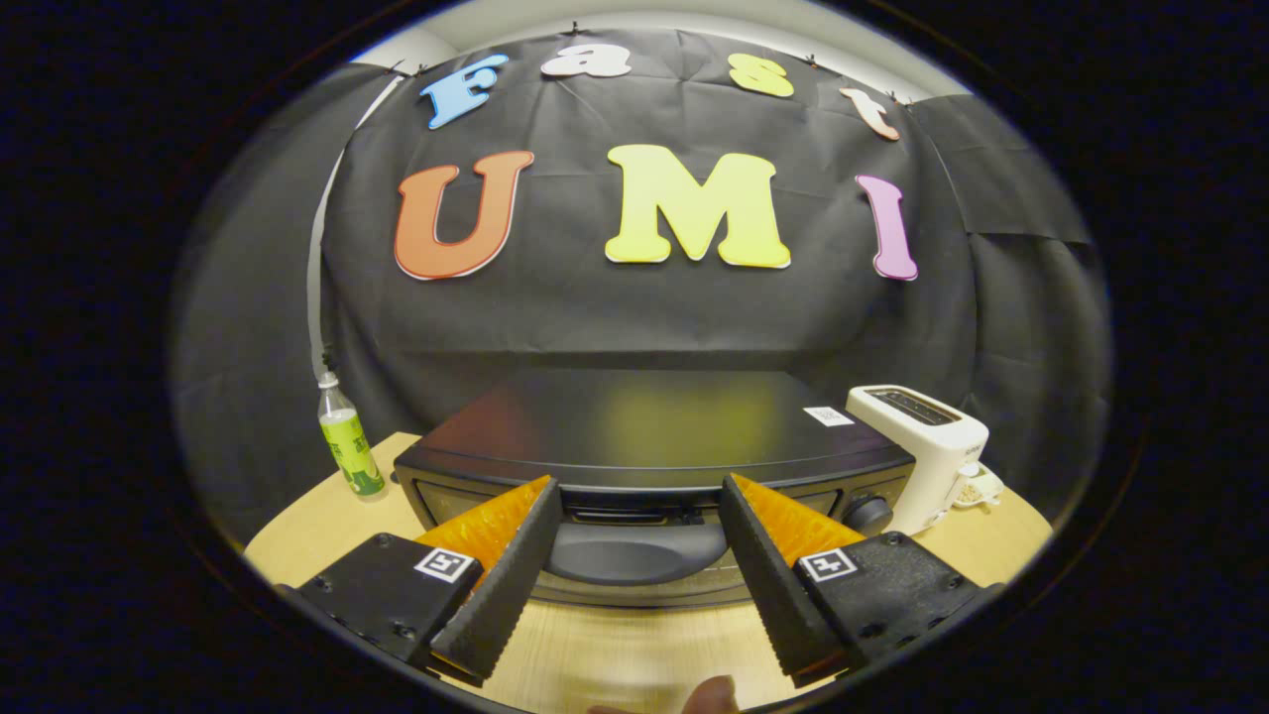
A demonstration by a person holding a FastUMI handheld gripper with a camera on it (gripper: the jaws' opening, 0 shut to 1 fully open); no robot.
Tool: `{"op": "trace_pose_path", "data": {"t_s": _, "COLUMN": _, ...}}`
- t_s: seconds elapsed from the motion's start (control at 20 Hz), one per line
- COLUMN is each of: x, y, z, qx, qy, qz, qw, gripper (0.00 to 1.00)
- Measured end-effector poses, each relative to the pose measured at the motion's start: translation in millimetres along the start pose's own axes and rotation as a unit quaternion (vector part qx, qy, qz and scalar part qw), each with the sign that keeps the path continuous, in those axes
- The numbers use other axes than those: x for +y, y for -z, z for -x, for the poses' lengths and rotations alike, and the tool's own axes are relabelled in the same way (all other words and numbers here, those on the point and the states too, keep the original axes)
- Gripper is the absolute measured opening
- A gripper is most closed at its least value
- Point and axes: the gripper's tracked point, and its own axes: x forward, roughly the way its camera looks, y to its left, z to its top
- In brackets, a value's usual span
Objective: Open the toaster oven, put the food inside, and close the toaster oven door.
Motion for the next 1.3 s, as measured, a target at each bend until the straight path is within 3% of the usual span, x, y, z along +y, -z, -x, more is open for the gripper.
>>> {"op": "trace_pose_path", "data": {"t_s": 0.8, "x": -2, "y": 72, "z": 81, "qx": 0.052, "qy": 0.006, "qz": 0.011, "qw": 0.999, "gripper": 1.00}}
{"op": "trace_pose_path", "data": {"t_s": 1.3, "x": -1, "y": 146, "z": 105, "qx": 0.188, "qy": -0.038, "qz": -0.028, "qw": 0.981, "gripper": 1.00}}
